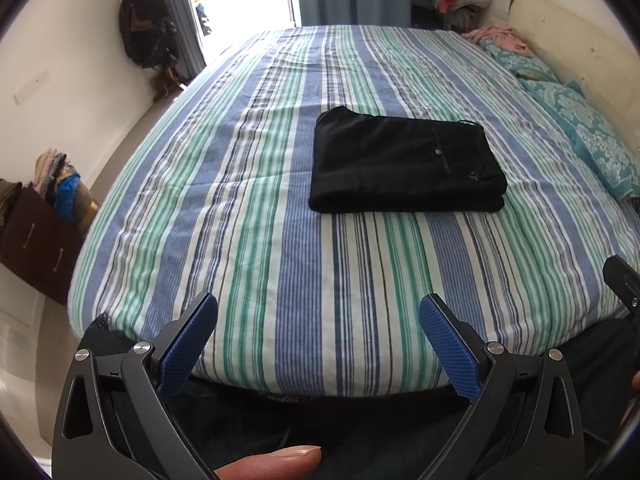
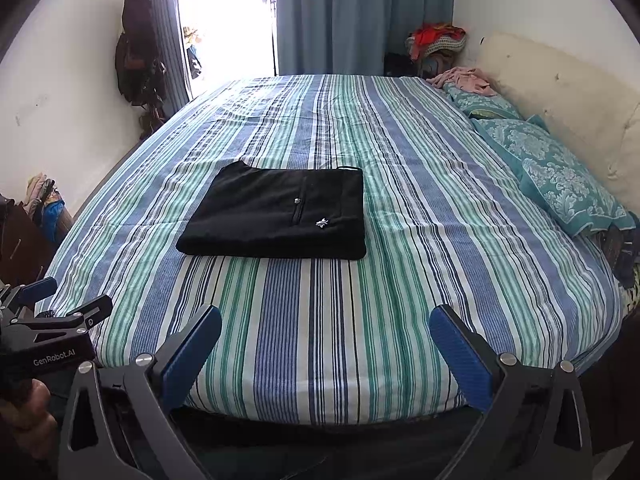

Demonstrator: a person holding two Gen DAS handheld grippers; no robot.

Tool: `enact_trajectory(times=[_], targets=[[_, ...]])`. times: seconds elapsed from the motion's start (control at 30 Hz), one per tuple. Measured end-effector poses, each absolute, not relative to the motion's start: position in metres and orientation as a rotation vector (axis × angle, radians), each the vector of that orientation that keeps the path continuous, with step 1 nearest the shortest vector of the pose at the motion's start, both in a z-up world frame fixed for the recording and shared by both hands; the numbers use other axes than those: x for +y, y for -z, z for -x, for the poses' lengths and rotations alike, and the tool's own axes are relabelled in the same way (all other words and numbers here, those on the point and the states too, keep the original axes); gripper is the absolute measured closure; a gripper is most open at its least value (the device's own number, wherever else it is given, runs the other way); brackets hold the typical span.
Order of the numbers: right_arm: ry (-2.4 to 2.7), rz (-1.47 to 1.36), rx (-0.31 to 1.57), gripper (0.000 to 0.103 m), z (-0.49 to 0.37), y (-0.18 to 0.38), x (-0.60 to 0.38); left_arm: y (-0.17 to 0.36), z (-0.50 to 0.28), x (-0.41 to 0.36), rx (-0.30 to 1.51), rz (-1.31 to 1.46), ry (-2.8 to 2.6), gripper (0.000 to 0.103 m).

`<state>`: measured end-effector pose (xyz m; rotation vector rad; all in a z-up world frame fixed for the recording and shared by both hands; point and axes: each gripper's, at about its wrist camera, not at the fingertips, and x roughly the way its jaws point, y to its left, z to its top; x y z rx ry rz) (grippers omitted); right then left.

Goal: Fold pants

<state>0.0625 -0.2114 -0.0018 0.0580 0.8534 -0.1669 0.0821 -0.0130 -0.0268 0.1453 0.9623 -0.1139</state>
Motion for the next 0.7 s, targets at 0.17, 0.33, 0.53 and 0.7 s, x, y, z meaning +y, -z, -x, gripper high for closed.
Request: enact_trajectory(times=[0.17,0.33,0.53,0.7], targets=[[0.159,-0.035,0.847,0.000,-0.0611,-0.0010,-0.2066,0.0274,-0.0820,-0.0137,0.964,-0.147,0.117,0.002],[0.159,-0.033,0.848,0.000,-0.0616,-0.0008,-0.2063,0.0278,-0.0819,-0.0140,0.965,-0.145,0.117,0.002],[0.162,-0.033,0.849,0.000,-0.0608,-0.0007,-0.2072,0.0279,-0.0820,-0.0143,0.967,-0.146,0.118,0.002],[0.159,-0.037,0.854,0.000,-0.0605,0.0004,-0.2078,0.0280,-0.0819,-0.0150,0.968,-0.150,0.116,0.002]])
